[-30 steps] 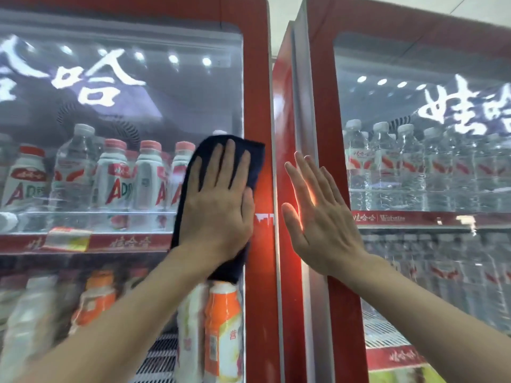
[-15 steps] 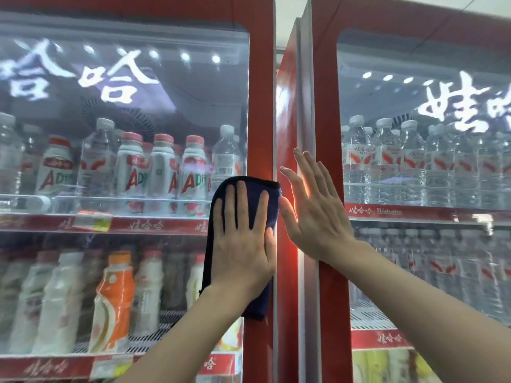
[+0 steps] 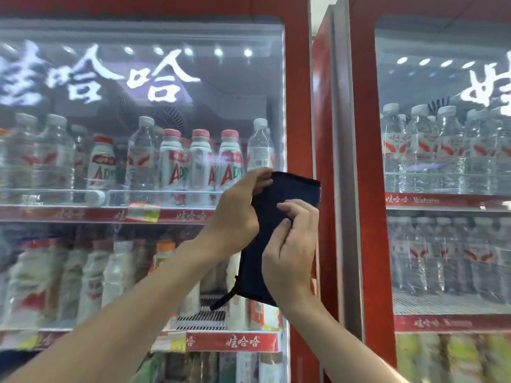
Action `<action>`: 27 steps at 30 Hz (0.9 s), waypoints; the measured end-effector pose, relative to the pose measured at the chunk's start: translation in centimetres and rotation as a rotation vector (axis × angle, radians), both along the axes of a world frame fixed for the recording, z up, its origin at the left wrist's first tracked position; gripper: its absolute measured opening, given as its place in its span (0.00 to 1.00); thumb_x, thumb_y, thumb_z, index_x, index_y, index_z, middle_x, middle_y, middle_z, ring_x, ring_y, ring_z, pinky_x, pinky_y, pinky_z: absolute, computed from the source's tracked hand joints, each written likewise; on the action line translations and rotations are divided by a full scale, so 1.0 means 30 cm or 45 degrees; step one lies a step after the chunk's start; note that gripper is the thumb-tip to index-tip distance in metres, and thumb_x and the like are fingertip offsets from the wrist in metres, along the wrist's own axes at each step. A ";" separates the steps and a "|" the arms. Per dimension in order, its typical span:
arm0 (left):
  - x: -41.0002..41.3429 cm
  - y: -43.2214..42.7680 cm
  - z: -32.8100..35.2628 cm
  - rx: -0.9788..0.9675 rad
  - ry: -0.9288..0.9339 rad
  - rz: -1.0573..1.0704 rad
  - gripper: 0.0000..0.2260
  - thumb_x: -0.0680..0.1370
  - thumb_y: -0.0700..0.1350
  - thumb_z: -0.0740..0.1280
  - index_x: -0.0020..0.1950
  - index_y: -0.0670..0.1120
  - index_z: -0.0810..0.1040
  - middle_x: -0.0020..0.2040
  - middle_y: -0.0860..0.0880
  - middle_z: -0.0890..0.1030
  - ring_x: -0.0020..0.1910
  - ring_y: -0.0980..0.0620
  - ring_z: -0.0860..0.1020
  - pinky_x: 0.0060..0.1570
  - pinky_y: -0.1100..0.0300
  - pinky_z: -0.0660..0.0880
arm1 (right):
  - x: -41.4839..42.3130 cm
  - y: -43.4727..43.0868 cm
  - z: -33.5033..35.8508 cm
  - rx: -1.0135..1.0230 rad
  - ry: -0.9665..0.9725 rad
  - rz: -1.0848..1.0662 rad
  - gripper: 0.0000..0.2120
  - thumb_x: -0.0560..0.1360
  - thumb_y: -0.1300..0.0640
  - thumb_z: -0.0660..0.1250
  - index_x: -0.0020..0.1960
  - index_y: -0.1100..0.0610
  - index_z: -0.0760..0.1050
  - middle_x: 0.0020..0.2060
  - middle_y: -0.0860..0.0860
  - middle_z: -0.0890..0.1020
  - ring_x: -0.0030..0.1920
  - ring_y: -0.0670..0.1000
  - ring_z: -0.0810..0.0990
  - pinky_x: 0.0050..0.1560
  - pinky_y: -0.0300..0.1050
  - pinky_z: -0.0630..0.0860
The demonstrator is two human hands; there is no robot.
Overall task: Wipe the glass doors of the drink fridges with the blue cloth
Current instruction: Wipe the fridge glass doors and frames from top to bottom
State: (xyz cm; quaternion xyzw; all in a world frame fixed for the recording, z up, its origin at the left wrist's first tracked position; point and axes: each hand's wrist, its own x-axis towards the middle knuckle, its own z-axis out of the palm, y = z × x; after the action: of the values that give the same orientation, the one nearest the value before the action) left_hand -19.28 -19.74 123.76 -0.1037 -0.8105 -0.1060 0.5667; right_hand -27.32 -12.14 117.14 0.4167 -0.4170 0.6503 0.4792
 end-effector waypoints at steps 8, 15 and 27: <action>0.146 -0.309 -0.155 -0.217 0.413 0.437 0.23 0.73 0.31 0.59 0.66 0.42 0.78 0.66 0.47 0.76 0.66 0.48 0.75 0.65 0.62 0.69 | -0.093 -0.053 0.154 0.606 0.388 -0.948 0.29 0.82 0.54 0.55 0.82 0.59 0.60 0.82 0.57 0.59 0.83 0.57 0.56 0.82 0.60 0.50; 0.153 -0.466 -0.211 -0.380 0.474 0.745 0.22 0.77 0.38 0.57 0.71 0.43 0.74 0.71 0.45 0.72 0.70 0.44 0.70 0.72 0.53 0.59 | -0.117 -0.050 0.257 0.719 0.423 -1.188 0.30 0.85 0.46 0.47 0.84 0.58 0.51 0.84 0.57 0.52 0.84 0.57 0.49 0.82 0.63 0.46; 0.293 -0.541 -0.307 -0.240 0.432 0.506 0.18 0.80 0.36 0.56 0.68 0.39 0.76 0.69 0.42 0.75 0.71 0.43 0.71 0.71 0.42 0.68 | -0.036 -0.059 0.182 1.155 0.956 -0.998 0.34 0.77 0.54 0.55 0.83 0.56 0.56 0.83 0.52 0.55 0.84 0.52 0.51 0.83 0.59 0.49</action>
State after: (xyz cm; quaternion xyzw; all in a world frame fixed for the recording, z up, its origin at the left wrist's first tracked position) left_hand -10.48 -35.96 114.56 -0.0111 -0.7147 0.1021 0.6919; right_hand -28.41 -13.90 122.60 0.5905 -0.5727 0.0043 0.5685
